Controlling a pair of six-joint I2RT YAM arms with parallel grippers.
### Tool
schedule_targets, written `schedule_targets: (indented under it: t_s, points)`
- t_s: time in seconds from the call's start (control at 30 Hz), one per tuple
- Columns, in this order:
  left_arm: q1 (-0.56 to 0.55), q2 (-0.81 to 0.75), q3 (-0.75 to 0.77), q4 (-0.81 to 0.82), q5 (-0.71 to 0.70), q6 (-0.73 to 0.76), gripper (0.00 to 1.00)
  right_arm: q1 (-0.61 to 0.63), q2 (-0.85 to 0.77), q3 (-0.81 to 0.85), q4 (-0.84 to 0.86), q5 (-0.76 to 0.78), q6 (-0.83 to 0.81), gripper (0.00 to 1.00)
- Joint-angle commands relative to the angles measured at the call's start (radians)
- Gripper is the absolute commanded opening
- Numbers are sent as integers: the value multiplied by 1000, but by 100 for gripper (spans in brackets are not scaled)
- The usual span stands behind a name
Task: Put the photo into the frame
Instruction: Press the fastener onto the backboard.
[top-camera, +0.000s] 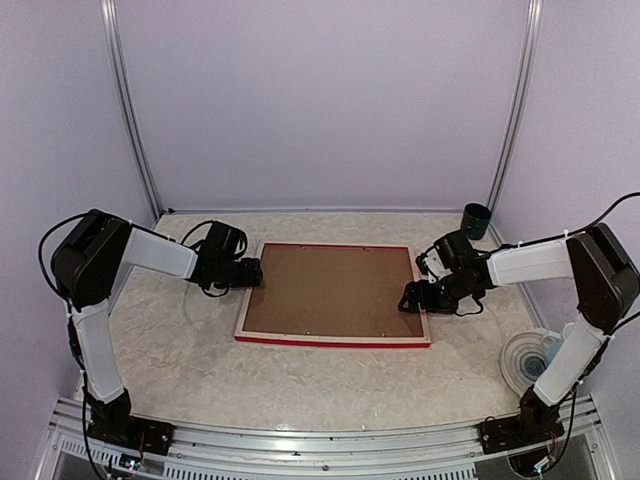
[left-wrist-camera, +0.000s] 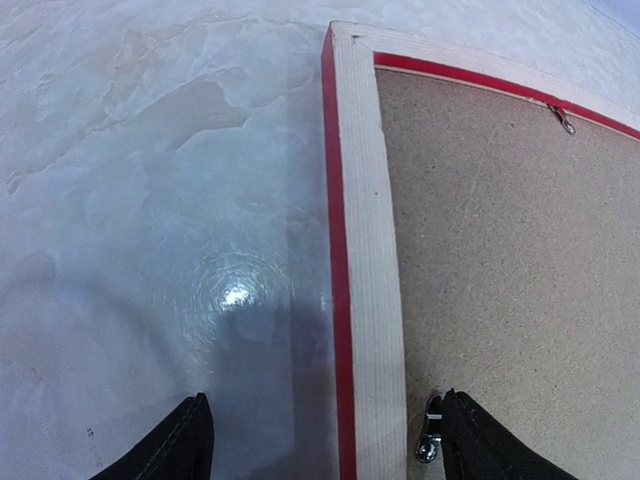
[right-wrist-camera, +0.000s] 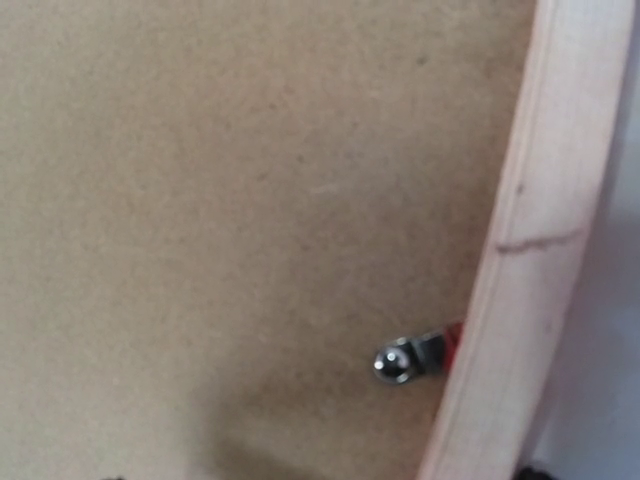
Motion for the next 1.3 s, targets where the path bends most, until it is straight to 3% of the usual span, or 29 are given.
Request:
schedule_targets:
  t_s: [0.0,0.4,0.77,1.27]
  points:
    - [-24,41,-11,-124,-4,6,77,11,9,3,16,5,5,84]
    - [-31,45,-6,-149,-42,5,70,11,4,-4,18,6,5,84]
    - [-65,51,18,-218,-175,19,68,11,12,-3,22,2,5,84]
    - [-59,66,9,-190,-126,13,63,11,21,3,18,1,4,84]
